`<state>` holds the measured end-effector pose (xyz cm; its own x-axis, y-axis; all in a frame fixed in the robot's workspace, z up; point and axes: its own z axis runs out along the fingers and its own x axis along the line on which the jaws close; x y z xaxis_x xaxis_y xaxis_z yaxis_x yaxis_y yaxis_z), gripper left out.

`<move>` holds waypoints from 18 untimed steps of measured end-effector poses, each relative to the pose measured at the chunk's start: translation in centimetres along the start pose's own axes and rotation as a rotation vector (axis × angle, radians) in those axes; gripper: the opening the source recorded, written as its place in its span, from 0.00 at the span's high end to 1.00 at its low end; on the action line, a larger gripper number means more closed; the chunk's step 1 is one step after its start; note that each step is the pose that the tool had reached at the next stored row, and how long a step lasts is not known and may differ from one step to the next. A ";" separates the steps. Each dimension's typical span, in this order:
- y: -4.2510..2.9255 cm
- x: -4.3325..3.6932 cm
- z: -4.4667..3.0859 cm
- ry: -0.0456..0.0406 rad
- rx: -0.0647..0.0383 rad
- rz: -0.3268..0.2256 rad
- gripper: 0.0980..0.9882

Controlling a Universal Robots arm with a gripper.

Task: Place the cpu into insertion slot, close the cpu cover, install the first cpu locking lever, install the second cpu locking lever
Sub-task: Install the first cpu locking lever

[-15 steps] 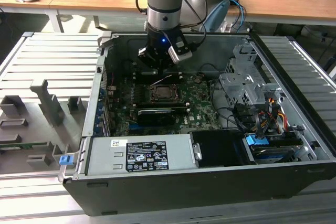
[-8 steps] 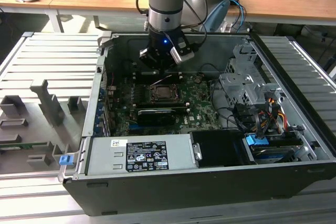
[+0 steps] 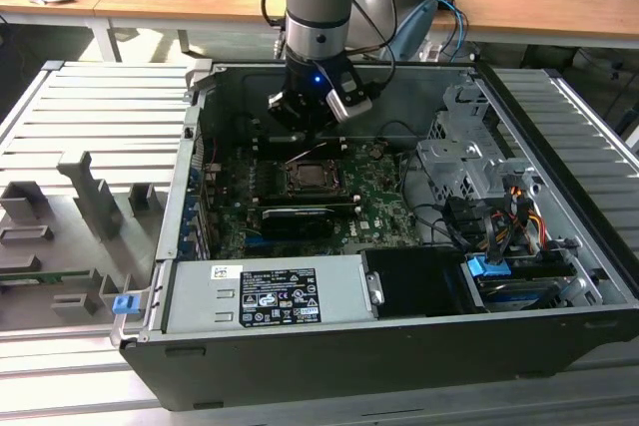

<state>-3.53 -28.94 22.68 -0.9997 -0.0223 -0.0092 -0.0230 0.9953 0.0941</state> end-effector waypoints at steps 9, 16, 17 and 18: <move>-0.02 -0.71 0.49 0.0001 0.000 0.000 0.99; 0.02 -1.09 0.91 0.0002 0.000 -0.002 0.99; 0.03 -1.14 0.96 0.0002 -0.001 -0.002 0.99; 0.03 -1.19 1.01 0.0002 -0.001 -0.003 0.99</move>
<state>-2.34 -28.79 21.69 -0.9996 -0.0249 -0.0092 -0.0257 0.9952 0.0947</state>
